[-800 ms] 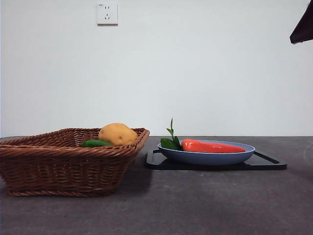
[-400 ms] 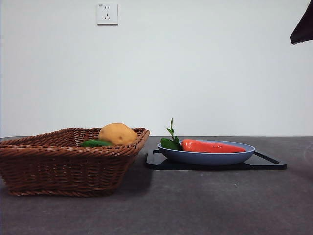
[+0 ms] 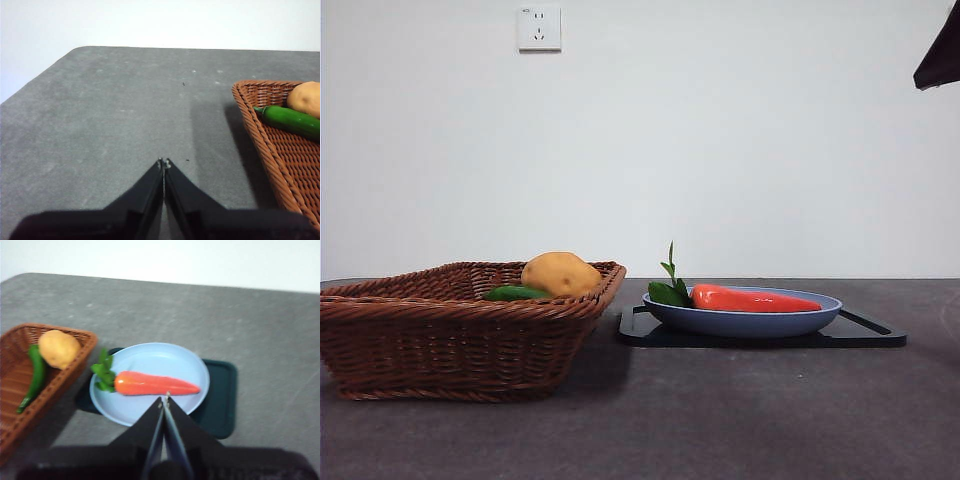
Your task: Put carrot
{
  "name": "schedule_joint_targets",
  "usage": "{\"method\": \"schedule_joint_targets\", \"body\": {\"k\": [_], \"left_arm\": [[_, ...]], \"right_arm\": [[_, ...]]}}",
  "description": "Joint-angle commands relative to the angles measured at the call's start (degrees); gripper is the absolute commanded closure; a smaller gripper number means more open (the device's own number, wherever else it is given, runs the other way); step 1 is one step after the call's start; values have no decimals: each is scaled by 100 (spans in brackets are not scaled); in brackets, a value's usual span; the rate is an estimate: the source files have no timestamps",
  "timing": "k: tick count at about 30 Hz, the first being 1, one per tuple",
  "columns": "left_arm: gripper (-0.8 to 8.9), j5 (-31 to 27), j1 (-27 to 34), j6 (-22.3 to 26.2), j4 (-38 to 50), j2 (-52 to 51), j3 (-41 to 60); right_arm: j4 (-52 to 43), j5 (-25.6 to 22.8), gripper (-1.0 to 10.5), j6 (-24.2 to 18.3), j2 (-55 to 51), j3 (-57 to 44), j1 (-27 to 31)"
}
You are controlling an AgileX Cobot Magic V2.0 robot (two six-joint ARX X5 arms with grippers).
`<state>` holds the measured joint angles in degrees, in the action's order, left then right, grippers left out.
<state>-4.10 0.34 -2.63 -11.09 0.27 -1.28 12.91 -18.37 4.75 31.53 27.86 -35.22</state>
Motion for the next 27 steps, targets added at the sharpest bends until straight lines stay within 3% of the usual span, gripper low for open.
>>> {"method": "schedule_joint_targets", "body": {"k": [1,4,10,15,27], "left_arm": [[805,-9,15,-26,33,-20,61],[805,-9,15,-26,33,-20,61],[805,-9,15,-26,33,-20,61],[805,-9,15,-26,33,-20,61],[805,-9,15,-26,33,-20,61]], "right_arm": [[26,-153,943,-474,-361,37,98],[151,-42,943,-557,-789,26,531],[125,1300,943,-520,-1626,-393,1996],[-114,1731,943,-409,-2118,-1143,2885],[-398,1740,943,-313,-2907,-2505,3115]]}}
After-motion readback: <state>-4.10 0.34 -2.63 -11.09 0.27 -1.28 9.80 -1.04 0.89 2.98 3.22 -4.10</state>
